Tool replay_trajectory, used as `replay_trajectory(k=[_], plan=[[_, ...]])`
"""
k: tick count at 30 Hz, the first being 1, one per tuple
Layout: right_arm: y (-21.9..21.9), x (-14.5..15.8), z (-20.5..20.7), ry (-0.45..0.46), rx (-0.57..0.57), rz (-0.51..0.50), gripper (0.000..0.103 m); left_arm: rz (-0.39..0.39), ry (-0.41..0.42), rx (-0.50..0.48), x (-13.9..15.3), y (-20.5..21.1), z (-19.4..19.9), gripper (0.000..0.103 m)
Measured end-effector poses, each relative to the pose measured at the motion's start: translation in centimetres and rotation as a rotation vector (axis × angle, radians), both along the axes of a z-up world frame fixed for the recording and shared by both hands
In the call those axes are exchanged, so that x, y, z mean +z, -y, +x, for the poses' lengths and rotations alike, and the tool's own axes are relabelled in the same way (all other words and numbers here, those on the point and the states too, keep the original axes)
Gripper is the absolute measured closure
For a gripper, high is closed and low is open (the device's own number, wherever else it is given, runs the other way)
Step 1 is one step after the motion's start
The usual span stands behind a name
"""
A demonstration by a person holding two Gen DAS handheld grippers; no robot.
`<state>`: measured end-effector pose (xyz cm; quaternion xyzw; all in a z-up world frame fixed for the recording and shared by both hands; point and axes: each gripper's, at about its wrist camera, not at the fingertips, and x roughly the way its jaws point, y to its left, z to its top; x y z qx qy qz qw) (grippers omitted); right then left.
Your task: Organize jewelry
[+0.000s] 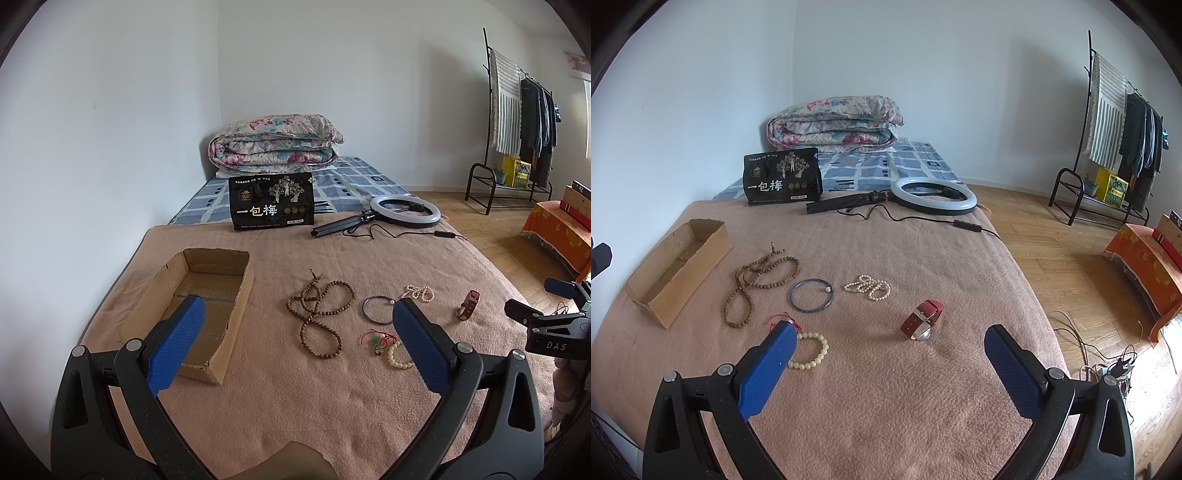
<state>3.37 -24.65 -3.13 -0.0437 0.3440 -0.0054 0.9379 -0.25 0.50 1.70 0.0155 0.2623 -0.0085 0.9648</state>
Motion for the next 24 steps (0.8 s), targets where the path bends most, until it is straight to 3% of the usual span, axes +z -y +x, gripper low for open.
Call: replay_trajectory(k=[24], plan=[[-0.01,0.00,0.01,-0.004,0.001,-0.002,0.000,0.000,0.005,0.001,-0.18,0.06,-0.15,0.000]])
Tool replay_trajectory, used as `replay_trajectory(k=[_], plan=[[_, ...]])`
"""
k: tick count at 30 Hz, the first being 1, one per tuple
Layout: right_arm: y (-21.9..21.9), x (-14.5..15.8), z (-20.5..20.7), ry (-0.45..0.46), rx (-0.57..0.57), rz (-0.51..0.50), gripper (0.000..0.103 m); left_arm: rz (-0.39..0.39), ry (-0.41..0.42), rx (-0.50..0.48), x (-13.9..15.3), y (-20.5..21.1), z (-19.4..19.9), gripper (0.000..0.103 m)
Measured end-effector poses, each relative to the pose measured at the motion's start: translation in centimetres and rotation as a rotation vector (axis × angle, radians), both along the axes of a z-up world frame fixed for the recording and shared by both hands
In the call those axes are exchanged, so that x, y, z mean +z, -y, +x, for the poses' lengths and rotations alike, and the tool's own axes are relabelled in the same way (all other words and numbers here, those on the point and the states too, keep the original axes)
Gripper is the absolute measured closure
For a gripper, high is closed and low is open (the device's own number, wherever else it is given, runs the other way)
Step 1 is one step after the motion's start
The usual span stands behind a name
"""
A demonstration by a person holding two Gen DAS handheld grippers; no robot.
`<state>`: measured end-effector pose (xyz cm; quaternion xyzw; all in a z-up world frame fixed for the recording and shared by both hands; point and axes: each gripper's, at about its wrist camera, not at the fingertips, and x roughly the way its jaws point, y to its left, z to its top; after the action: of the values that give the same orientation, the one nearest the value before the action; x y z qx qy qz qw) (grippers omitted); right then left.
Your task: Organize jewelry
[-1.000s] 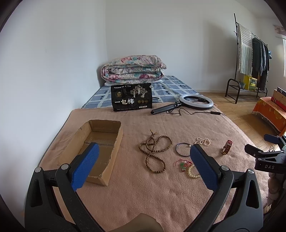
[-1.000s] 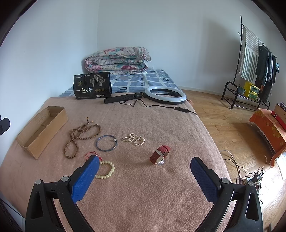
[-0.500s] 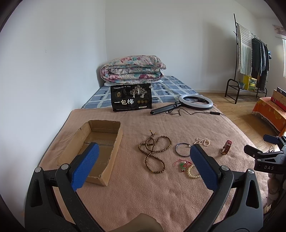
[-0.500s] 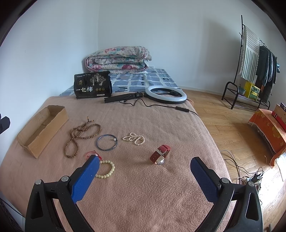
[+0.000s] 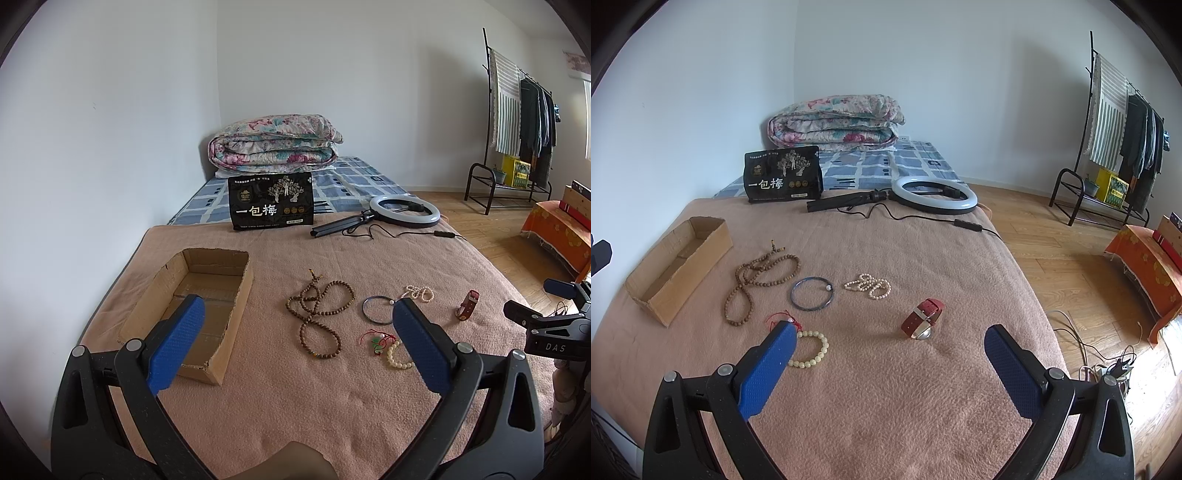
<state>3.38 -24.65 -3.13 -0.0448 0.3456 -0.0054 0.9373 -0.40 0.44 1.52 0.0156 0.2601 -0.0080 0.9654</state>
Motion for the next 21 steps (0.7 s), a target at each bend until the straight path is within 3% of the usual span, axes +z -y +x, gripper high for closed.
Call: replay_trajectory(k=[21], plan=[[-0.03,0.29,-0.10,-0.008,0.006,-0.002,0.000,0.000,-0.006,-0.001,-0.03,0.13,-0.18,0.000]])
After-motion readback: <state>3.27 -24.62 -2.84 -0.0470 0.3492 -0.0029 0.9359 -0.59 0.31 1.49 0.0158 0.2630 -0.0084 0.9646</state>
